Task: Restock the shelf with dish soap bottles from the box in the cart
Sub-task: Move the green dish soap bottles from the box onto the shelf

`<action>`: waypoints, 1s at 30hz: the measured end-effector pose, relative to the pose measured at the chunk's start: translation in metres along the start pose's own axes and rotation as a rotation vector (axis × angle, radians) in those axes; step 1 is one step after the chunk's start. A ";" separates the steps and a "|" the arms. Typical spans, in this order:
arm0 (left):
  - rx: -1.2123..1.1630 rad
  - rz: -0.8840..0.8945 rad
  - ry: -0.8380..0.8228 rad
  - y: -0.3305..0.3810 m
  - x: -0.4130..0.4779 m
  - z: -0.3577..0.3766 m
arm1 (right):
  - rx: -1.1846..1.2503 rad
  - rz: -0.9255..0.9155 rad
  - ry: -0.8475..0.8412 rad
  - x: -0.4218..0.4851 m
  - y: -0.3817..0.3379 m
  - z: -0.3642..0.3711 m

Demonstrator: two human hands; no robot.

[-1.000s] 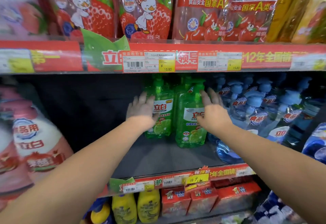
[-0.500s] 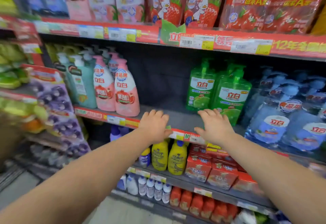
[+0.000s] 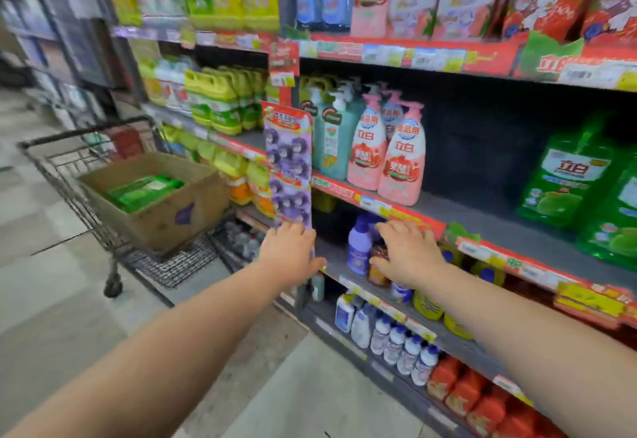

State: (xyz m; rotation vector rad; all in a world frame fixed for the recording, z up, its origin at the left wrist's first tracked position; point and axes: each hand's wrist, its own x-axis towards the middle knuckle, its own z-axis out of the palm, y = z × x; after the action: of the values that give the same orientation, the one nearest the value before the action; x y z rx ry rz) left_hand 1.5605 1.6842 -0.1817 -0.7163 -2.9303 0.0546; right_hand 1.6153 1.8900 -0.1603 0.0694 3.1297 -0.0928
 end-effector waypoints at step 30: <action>-0.048 -0.536 -0.140 -0.557 -0.052 0.068 | -0.023 -0.519 -0.149 0.311 -0.533 0.078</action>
State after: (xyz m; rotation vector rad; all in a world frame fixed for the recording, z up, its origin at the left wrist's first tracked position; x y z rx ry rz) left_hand 1.3433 1.1657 -0.2190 0.0891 -3.1559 -0.0186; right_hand 1.2811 1.3672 -0.2099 -0.7133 2.9127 -0.0599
